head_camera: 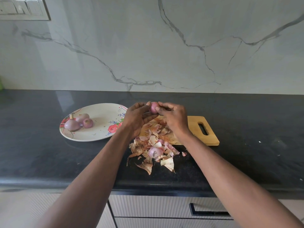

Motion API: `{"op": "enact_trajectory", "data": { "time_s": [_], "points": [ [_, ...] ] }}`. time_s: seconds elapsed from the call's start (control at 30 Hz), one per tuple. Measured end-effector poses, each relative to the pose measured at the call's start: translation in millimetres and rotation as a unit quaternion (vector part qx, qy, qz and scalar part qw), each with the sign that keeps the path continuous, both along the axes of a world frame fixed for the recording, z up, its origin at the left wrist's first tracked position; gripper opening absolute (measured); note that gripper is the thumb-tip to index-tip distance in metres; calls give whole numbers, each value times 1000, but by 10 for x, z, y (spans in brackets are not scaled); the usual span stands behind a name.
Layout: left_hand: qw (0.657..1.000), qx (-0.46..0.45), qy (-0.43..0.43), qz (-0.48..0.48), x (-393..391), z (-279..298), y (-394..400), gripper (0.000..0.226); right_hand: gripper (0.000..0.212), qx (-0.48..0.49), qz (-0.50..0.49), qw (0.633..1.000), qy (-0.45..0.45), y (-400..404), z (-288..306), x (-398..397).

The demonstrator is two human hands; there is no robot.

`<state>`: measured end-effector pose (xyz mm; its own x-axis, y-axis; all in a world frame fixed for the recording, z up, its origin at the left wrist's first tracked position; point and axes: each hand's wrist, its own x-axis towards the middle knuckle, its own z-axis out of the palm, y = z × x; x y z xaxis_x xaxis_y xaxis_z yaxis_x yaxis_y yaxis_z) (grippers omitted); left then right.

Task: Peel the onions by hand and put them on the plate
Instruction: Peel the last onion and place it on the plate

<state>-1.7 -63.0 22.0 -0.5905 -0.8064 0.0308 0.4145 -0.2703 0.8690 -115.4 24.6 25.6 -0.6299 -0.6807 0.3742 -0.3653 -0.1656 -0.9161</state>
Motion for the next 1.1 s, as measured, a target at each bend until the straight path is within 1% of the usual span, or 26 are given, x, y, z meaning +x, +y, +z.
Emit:
{"op": "enact_trajectory", "data": {
  "time_s": [0.07,0.1,0.2,0.33,0.47,0.53,0.57,0.6,0.63,0.7,0.77,0.87,0.93,1.0,1.1],
  "points": [
    [1000,-2,10,-3,3,5,-1,8,30,-20,29,995,-93,3,-4,-26],
    [1000,1,15,-5,5,8,-4,8,29,-31,39,991,-126,7,0,-30],
    [1000,14,25,-13,-4,6,-16,9,24,-58,50,981,-178,24,22,-13],
    [999,12,30,-16,-14,-8,-23,10,12,-73,31,984,-157,22,14,21],
    [999,-3,28,-15,-21,-11,-2,7,10,-79,8,988,-130,-7,-15,-13],
    [999,-13,27,-13,-18,-13,7,9,8,-59,-10,995,-81,-26,-28,-34],
    [999,-16,27,-9,-14,-12,13,11,7,-46,-19,998,-39,-31,-36,-48],
    [999,-19,28,-5,-12,-10,18,13,9,-36,-26,999,7,-27,-37,-56],
    [999,-24,29,-1,-8,-8,21,14,17,-31,-24,998,47,-17,-32,-50],
    [998,-50,27,6,-8,-20,22,16,32,-29,-12,996,87,-8,-26,-49],
    [995,-99,6,21,-7,-45,22,18,30,-27,-9,997,75,-10,-25,-48],
    [984,-168,-40,49,-12,-83,29,28,20,-39,8,998,-48,-10,-28,-39],
    [975,-206,-59,66,-17,-88,44,32,12,-50,8,995,-86,-12,-33,-32],
    [968,-230,-70,78,-33,-93,51,33,5,-52,-6,994,-93,-19,-38,-29],
    [962,-244,-78,89,-42,-94,70,32,7,-46,-30,996,-74,-63,-78,-40]
  ]
}}
